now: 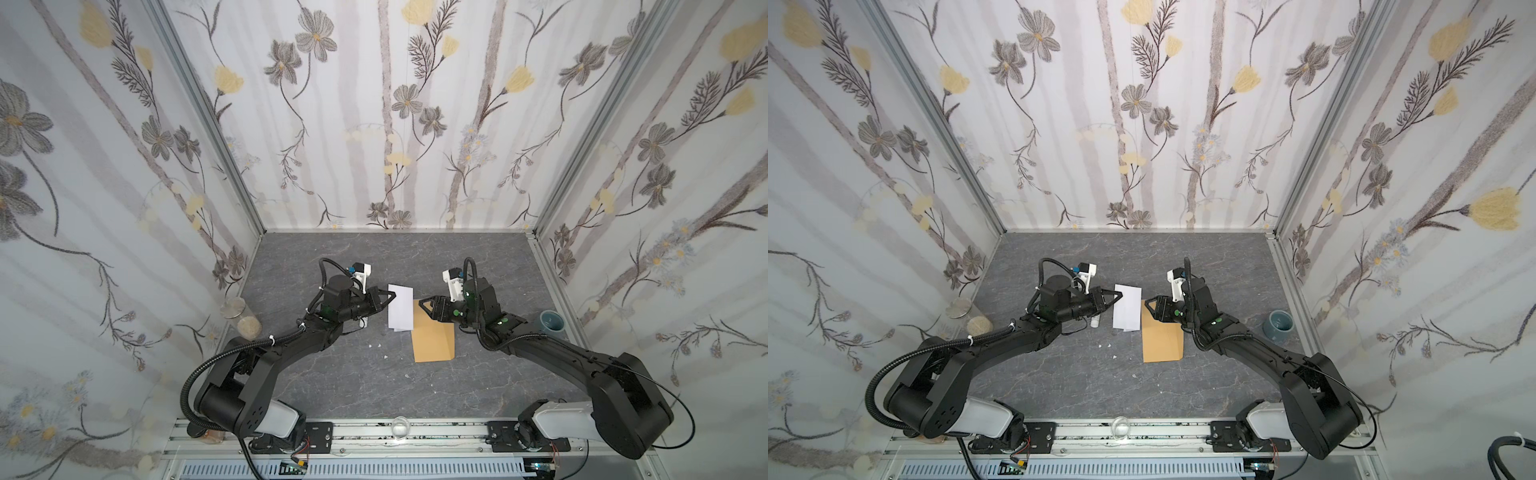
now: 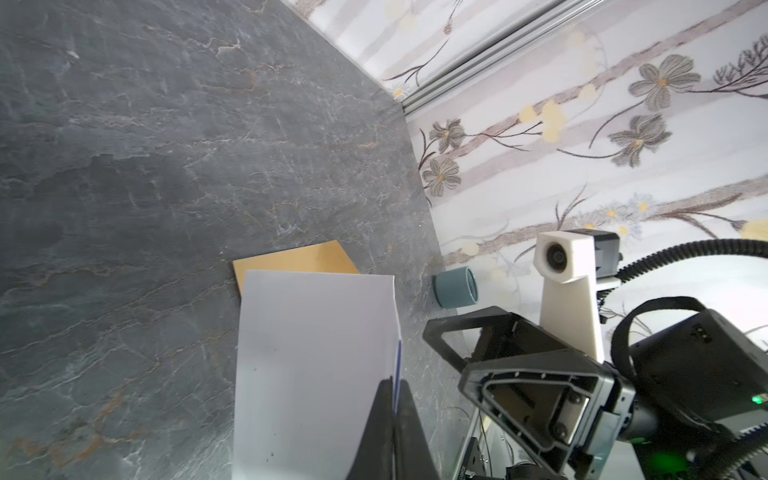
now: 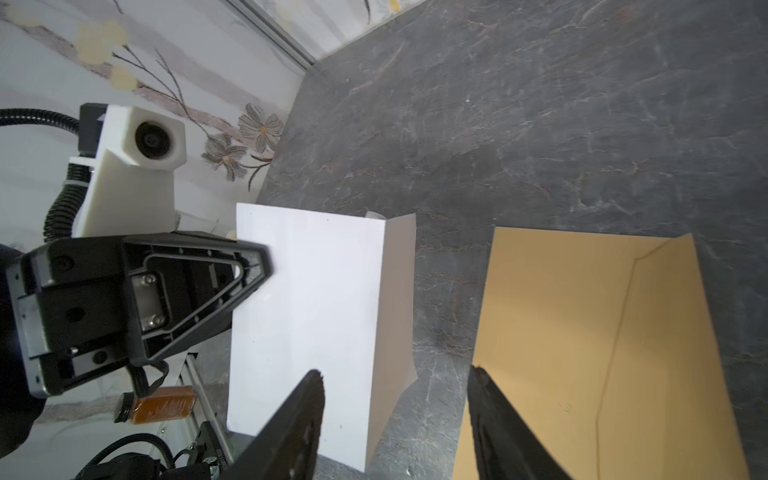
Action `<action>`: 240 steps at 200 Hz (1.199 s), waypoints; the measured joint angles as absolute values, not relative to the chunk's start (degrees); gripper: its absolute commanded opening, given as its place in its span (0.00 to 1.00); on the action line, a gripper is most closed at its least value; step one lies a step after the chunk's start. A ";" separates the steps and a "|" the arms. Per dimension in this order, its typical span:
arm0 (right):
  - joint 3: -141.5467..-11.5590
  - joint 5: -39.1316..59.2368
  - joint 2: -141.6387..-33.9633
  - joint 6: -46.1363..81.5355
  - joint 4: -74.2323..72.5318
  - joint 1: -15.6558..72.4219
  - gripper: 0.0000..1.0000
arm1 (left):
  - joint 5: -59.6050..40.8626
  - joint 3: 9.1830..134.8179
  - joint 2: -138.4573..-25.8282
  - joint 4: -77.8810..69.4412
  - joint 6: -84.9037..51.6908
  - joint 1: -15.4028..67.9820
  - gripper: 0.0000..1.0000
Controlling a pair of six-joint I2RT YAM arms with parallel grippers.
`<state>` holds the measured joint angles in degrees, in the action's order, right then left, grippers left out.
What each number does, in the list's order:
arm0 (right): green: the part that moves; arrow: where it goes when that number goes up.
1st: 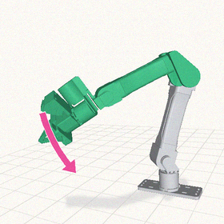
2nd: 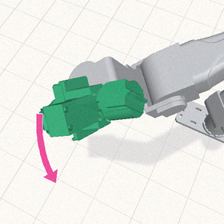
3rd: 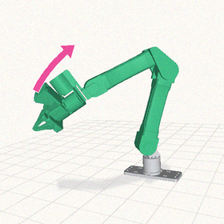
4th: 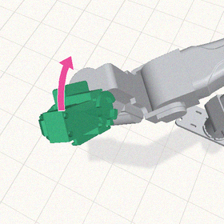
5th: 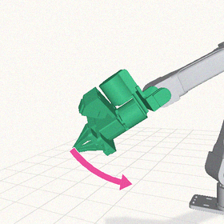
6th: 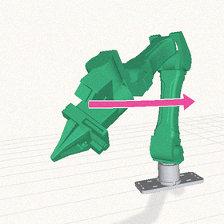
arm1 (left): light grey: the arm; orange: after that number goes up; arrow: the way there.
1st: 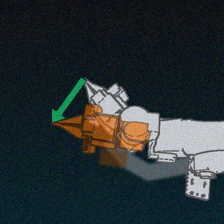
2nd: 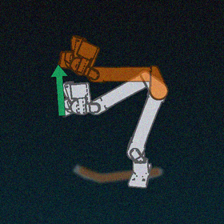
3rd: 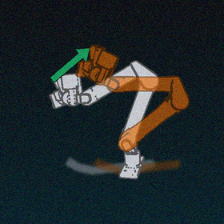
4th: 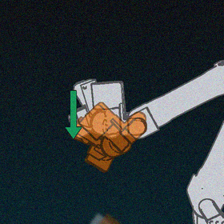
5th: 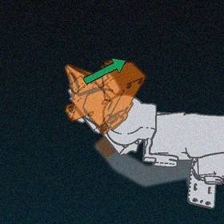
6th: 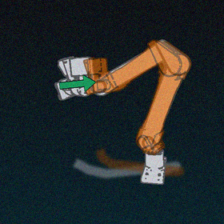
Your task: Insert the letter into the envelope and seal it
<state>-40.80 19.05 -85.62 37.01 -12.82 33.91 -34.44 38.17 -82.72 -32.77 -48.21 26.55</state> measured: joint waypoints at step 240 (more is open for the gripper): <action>-40.25 23.68 -88.05 39.44 -26.30 37.87 0.62 | -34.39 41.34 -78.78 -37.10 -59.07 27.33 0.00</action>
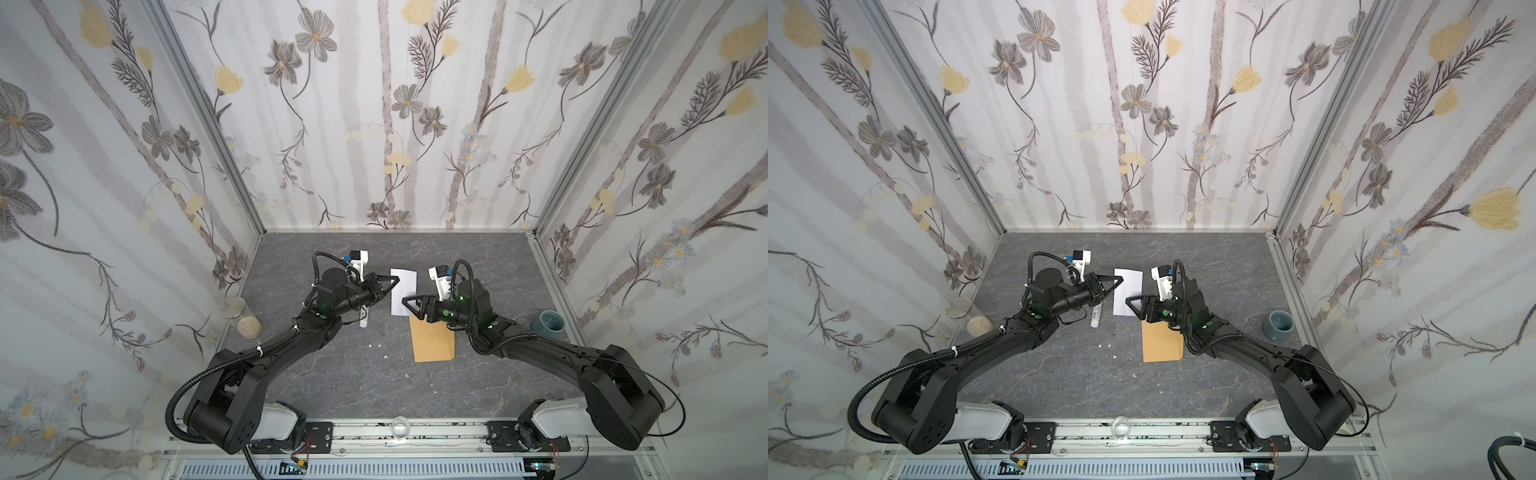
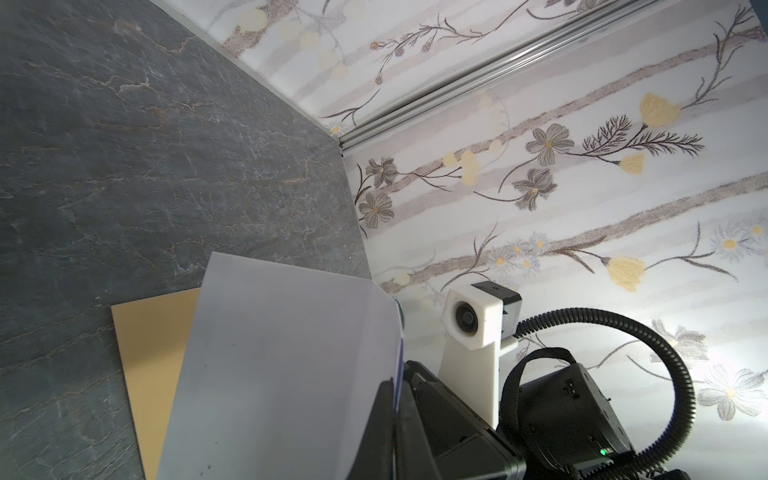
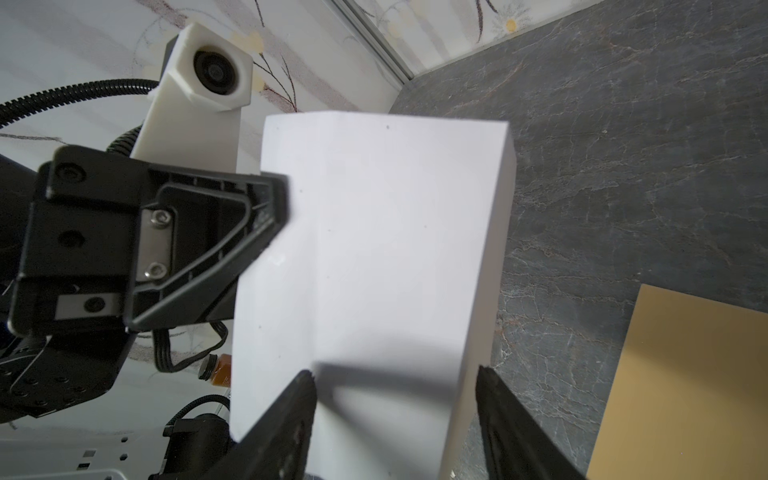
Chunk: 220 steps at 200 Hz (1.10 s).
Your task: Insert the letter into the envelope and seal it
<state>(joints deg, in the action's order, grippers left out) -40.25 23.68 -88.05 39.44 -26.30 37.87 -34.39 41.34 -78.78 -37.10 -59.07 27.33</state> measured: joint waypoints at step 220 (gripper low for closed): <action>-37.78 25.12 -85.06 40.66 -29.69 37.87 0.00 | -33.45 39.75 -80.29 -43.05 -62.52 26.63 0.41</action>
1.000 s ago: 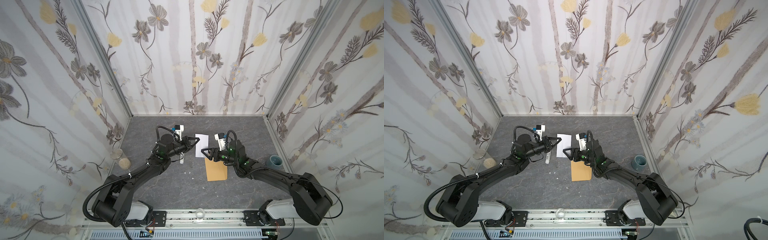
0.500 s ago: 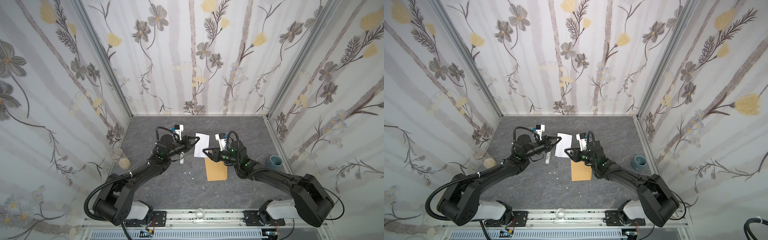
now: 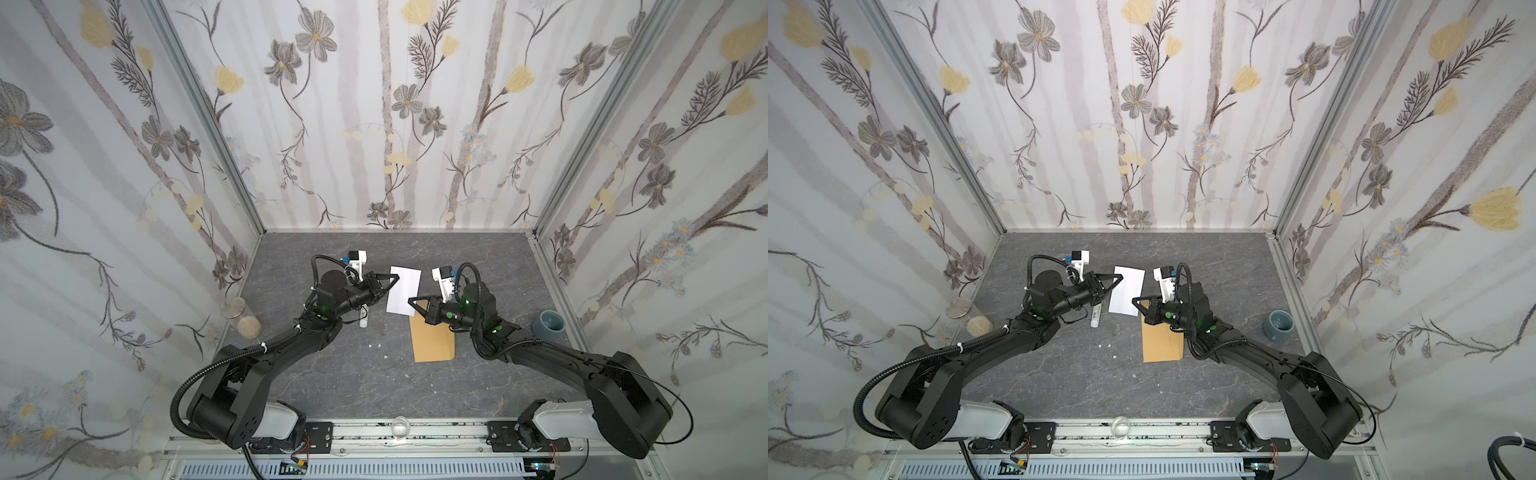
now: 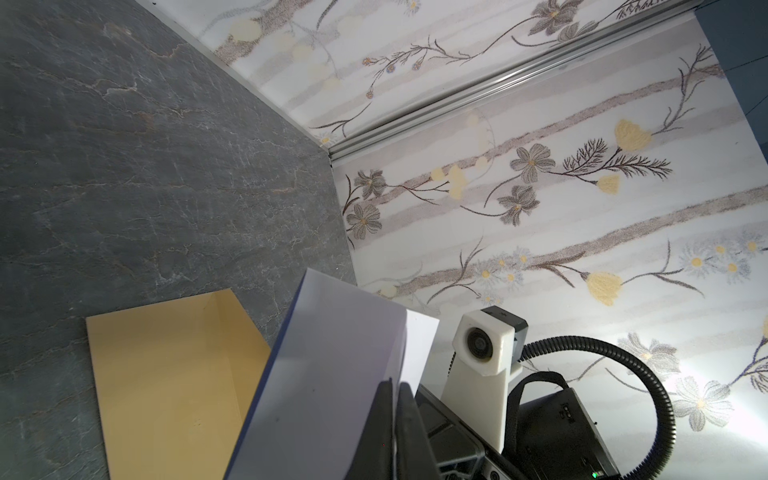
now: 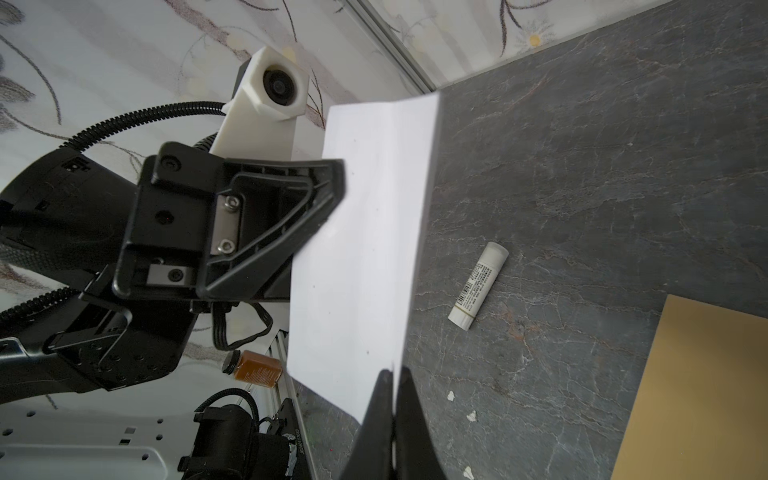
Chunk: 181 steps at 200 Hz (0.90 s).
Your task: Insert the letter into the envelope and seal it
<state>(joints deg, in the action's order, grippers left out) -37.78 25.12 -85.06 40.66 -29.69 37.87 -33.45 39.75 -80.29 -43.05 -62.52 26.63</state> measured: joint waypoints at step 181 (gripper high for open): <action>-42.13 33.01 -83.53 37.19 -22.46 34.87 0.00 | -48.51 36.36 -83.09 -42.89 -57.52 20.69 0.67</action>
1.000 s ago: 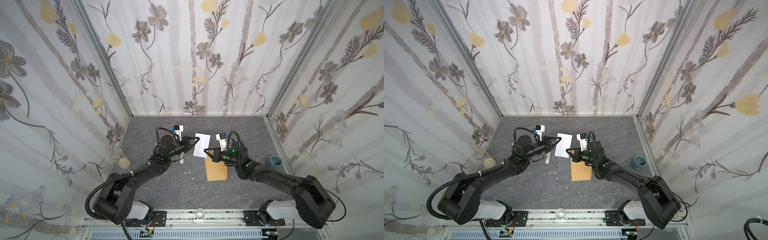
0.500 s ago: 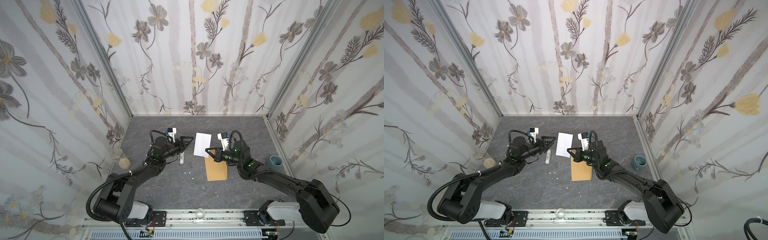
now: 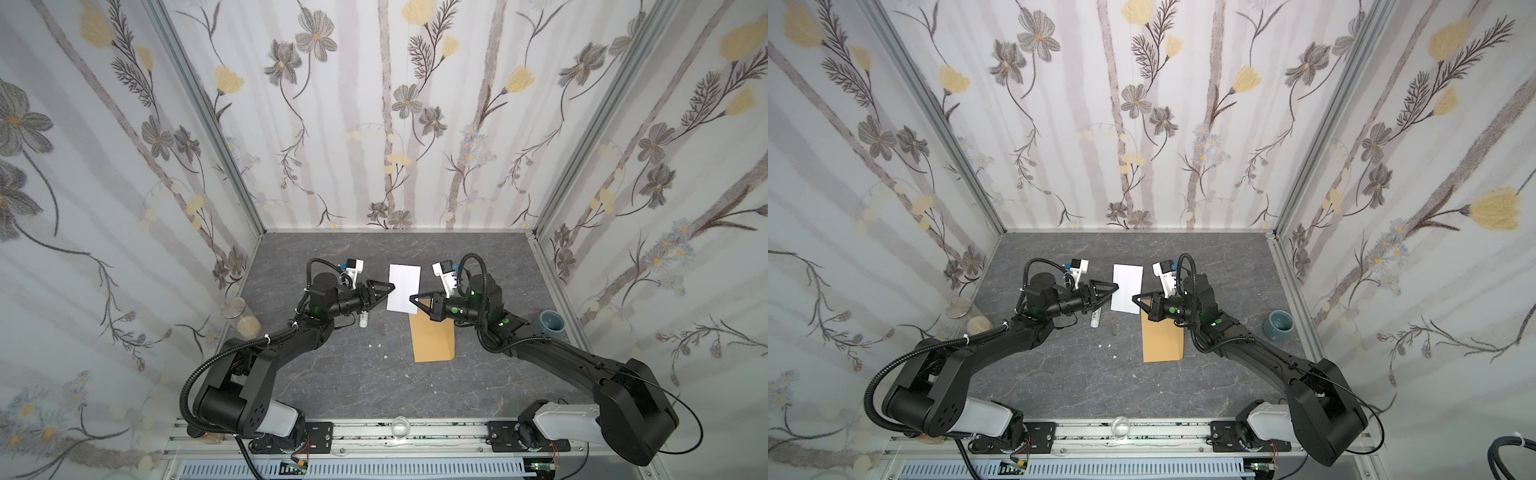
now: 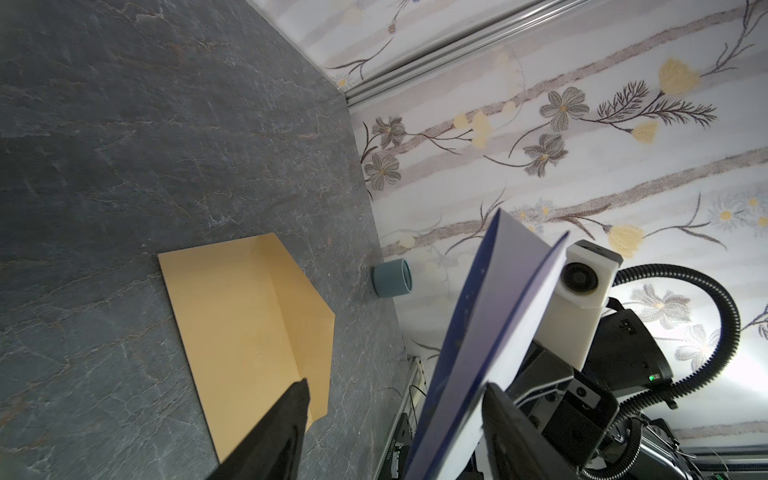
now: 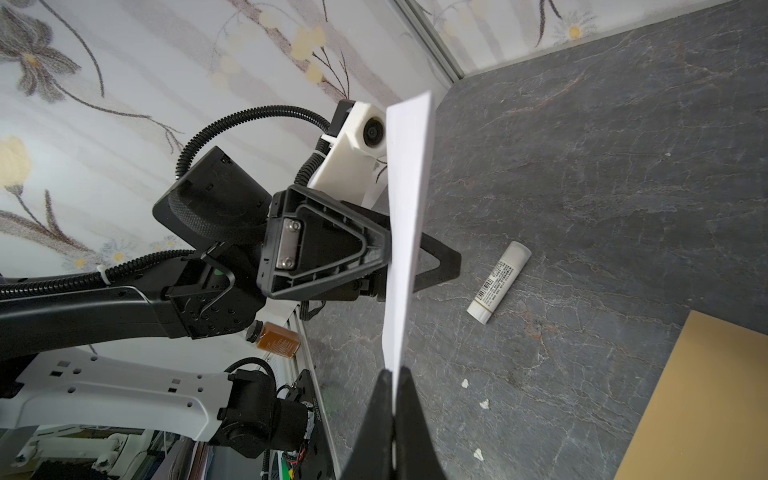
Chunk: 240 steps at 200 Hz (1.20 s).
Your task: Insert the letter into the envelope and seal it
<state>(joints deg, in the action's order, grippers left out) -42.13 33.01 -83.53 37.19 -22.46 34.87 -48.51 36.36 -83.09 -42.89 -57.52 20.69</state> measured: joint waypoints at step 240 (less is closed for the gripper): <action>-44.75 37.54 -86.00 37.65 -21.45 34.48 0.00 | -56.93 39.24 -86.43 -46.06 -58.57 21.54 0.25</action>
<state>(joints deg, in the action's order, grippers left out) -44.75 37.54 -86.00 37.65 -21.45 34.48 -56.93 39.24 -86.43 -46.06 -58.57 21.54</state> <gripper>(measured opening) 0.050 0.291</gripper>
